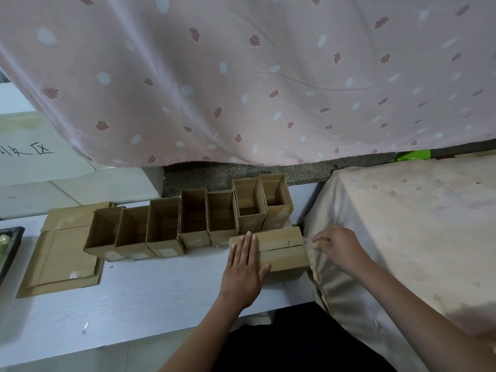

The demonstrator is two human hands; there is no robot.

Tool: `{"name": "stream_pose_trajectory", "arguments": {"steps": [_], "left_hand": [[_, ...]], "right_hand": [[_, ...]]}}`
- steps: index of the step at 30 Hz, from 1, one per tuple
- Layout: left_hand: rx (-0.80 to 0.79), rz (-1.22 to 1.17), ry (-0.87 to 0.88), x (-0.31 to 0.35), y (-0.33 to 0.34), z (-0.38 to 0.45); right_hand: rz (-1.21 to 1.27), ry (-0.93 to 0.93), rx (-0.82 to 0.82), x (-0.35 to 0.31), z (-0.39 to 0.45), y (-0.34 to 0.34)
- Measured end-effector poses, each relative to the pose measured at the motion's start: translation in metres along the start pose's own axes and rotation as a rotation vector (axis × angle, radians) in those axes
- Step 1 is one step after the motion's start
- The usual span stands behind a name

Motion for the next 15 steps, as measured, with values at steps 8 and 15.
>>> {"name": "stream_pose_trajectory", "arguments": {"steps": [8, 15], "left_hand": [[-0.059, 0.033, -0.007, 0.002, -0.014, -0.001], [0.086, -0.266, 0.155, 0.032, -0.056, 0.009]], "right_hand": [[0.180, 0.001, -0.196, -0.036, -0.015, 0.023], [0.253, -0.295, -0.137, -0.092, -0.019, 0.014]]}}
Point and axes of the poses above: each hand's wrist, its own z-axis towards the middle knuckle, its own y-axis out of the palm, x = y × z, the point moved 8 cm from there along z, towards the middle knuckle, and after that the axes turned 4 degrees about -x, right-handed, at the moved point
